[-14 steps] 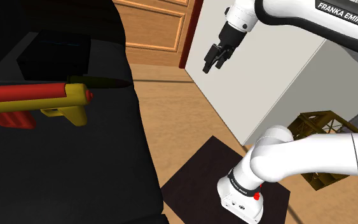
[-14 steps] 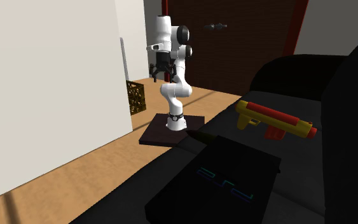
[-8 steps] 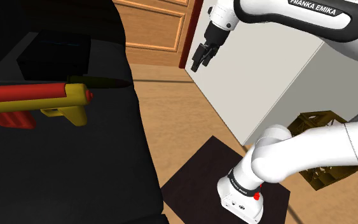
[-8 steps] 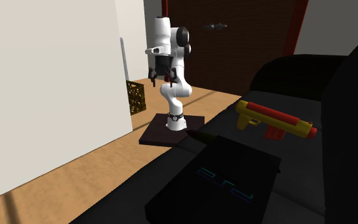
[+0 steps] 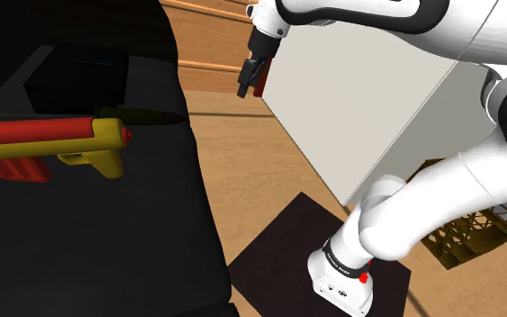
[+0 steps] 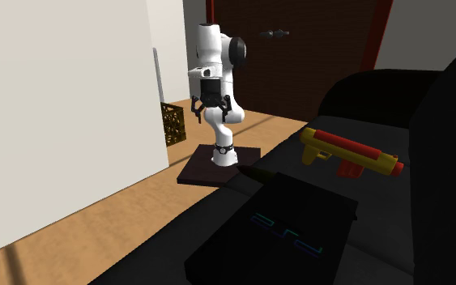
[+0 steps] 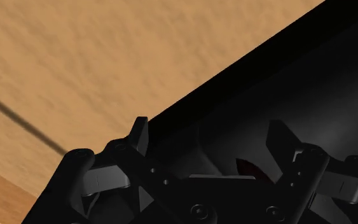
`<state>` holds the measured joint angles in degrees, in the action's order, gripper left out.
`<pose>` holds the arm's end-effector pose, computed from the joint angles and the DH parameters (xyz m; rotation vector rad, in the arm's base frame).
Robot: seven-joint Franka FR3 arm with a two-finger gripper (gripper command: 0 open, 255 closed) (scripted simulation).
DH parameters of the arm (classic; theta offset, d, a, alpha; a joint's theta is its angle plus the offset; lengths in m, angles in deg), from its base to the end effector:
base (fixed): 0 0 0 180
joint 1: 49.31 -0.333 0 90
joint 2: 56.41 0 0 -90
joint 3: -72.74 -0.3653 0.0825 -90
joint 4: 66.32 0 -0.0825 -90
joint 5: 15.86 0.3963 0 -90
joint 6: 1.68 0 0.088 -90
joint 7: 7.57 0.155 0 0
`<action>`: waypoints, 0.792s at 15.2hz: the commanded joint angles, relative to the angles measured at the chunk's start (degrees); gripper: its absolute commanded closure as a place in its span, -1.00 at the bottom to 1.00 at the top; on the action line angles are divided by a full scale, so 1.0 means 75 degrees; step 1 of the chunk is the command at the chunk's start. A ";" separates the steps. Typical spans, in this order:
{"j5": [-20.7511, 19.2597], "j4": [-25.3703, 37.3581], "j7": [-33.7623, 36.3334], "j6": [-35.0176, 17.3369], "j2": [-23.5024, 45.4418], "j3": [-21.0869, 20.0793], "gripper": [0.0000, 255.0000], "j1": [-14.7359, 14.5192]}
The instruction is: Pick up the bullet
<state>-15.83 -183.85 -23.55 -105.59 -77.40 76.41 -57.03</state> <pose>0.4558 0.0282 0.5976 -3.0764 -0.5475 -0.2029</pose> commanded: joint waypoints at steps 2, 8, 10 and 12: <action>0.0100 0.0624 -0.0538 -0.0189 0.0895 -0.0048 -1.00 -0.0227; 0.0248 0.2014 -0.1546 -0.0230 0.2502 -0.0247 -1.00 -0.0573; 0.0272 0.2517 -0.1854 -0.0190 0.3024 -0.0344 -1.00 -0.0676; 0.0279 0.3039 -0.2146 -0.0127 0.3542 -0.0453 -1.00 -0.0777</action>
<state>-13.78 -163.50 -38.42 -106.94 -53.10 73.43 -62.45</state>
